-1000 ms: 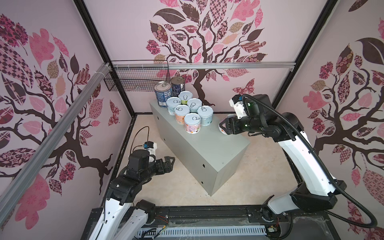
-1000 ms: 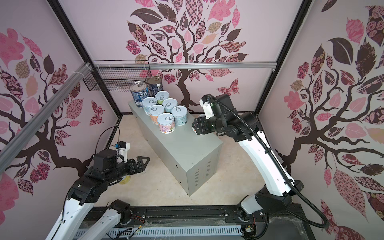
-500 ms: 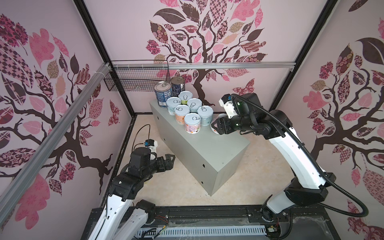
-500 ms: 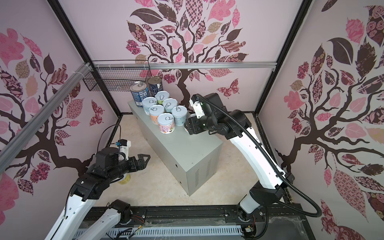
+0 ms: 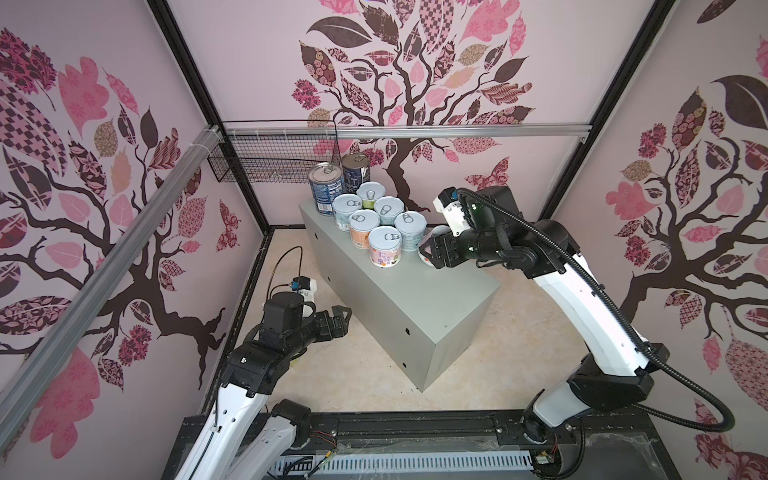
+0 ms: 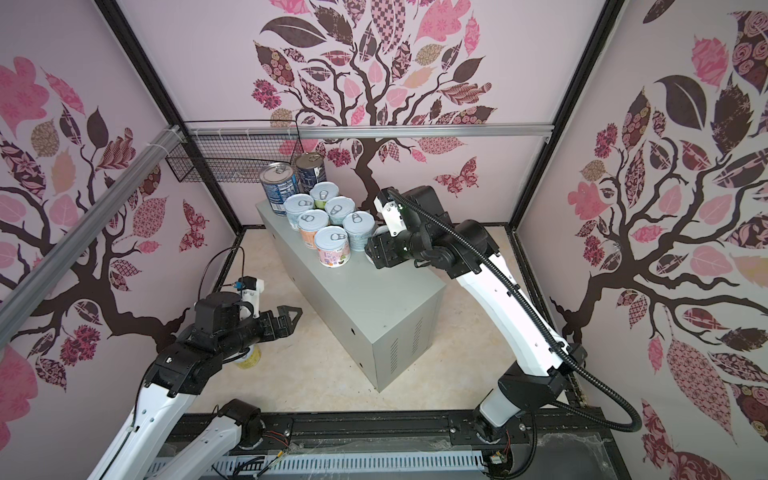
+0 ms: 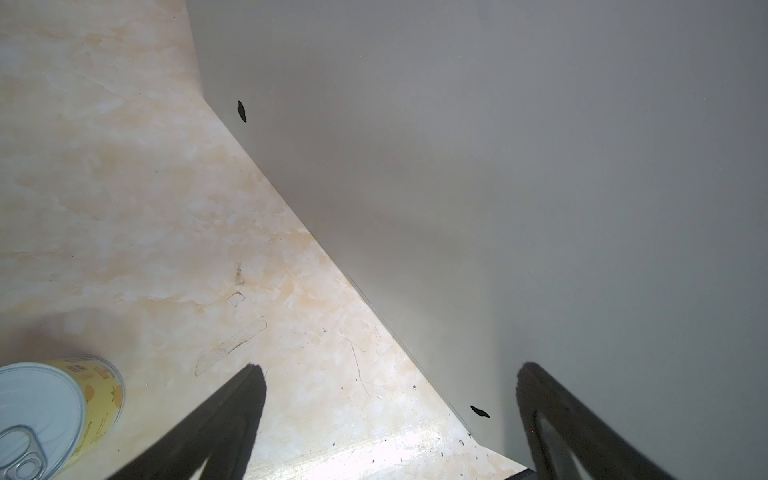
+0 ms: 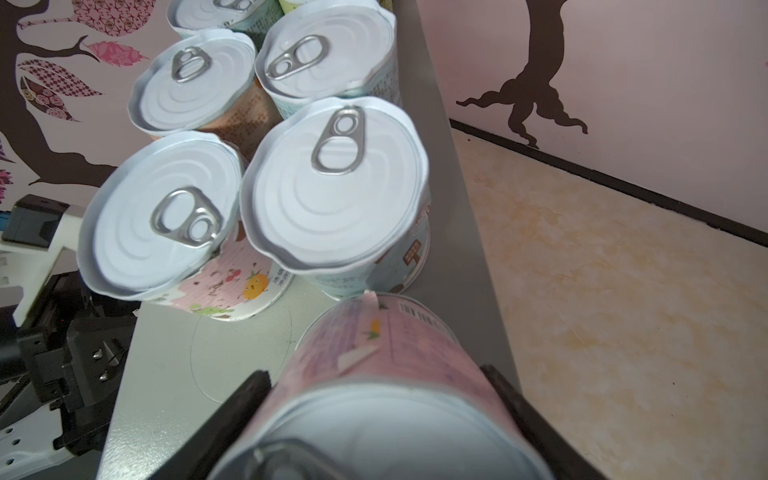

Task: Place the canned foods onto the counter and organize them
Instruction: 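Lower the pink-labelled can onto the box top beside the front cans, then open the right gripper and release the can on the box top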

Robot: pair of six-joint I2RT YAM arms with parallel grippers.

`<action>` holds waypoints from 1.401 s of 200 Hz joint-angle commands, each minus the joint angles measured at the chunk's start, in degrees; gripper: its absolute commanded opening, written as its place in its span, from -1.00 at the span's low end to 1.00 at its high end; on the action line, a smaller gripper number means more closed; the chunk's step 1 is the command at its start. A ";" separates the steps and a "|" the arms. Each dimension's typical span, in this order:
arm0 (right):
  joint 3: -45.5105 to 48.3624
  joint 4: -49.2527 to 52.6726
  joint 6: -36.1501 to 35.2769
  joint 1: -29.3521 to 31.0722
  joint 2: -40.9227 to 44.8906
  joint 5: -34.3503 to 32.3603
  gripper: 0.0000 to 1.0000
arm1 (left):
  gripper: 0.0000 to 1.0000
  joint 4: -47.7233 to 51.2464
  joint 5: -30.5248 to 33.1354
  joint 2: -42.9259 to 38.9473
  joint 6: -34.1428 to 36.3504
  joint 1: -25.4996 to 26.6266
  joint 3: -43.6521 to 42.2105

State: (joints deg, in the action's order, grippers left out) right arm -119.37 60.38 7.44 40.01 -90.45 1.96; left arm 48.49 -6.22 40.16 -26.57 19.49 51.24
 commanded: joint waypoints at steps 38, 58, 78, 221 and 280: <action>-0.24 0.13 -1.03 0.28 -0.69 0.67 0.75 | 0.96 -1.32 0.34 0.09 0.46 -0.24 -0.04; -0.55 -0.01 -1.18 0.23 -0.52 1.04 0.77 | 0.96 -0.99 0.42 0.09 0.47 -0.24 0.42; -1.24 -0.17 -1.18 0.25 -0.21 1.48 0.83 | 0.96 -0.61 0.58 -0.11 0.49 -0.24 0.87; 7.20 -9.56 -0.67 0.21 15.85 2.09 0.91 | 0.96 3.53 2.08 -0.40 -1.02 -0.24 6.52; 17.55 -13.10 1.00 0.14 23.22 2.09 0.25 | 0.96 4.42 2.01 0.00 -1.19 -0.24 7.58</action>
State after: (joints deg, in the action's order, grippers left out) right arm -104.75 49.36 8.01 40.05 -69.45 4.08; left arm 52.34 -4.56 40.18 -27.40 19.49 56.01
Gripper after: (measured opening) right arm 0.700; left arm 0.981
